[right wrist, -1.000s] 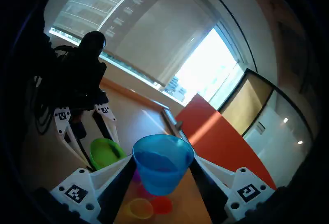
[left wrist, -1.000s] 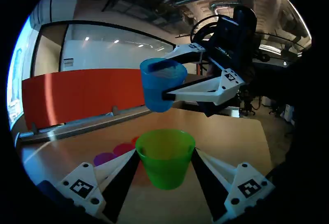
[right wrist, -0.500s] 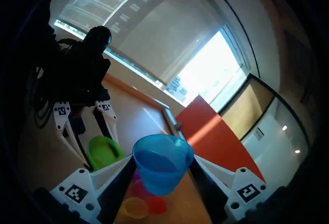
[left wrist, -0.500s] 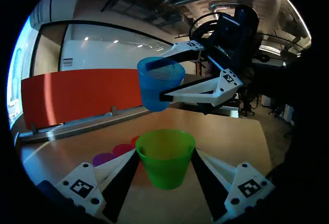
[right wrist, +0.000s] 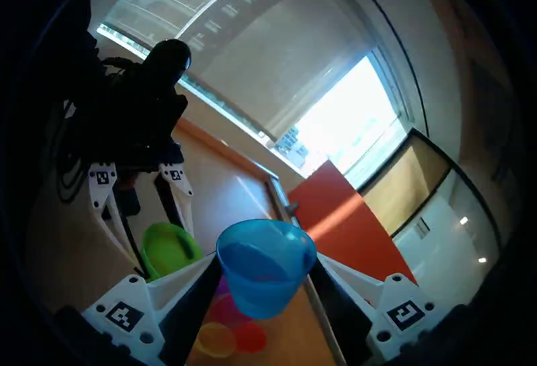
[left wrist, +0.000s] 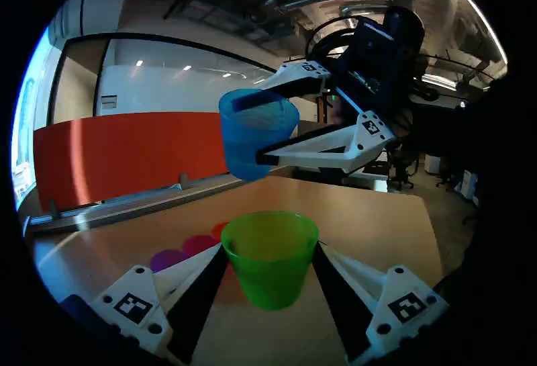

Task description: Pour water

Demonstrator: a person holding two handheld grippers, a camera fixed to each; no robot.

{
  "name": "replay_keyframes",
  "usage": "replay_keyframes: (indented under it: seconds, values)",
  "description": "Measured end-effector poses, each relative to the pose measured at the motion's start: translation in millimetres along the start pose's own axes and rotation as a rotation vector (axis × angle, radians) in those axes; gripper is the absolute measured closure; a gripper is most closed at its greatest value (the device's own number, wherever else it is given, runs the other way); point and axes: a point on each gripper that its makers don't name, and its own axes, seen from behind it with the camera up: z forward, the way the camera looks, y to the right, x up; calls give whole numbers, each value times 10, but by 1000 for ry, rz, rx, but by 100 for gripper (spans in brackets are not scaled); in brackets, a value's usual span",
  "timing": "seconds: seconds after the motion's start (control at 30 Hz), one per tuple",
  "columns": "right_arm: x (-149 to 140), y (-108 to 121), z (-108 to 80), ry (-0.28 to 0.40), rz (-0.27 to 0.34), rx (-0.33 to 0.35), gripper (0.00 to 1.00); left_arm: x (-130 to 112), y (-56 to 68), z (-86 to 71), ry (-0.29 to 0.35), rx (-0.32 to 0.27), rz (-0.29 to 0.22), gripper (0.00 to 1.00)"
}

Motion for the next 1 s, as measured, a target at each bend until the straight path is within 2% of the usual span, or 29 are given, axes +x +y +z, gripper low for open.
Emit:
replay_keyframes:
  seconds: [1.0]
  values:
    - [85,79,49,-10,-144,-12,10,30,34,4,6,-4,13,15]
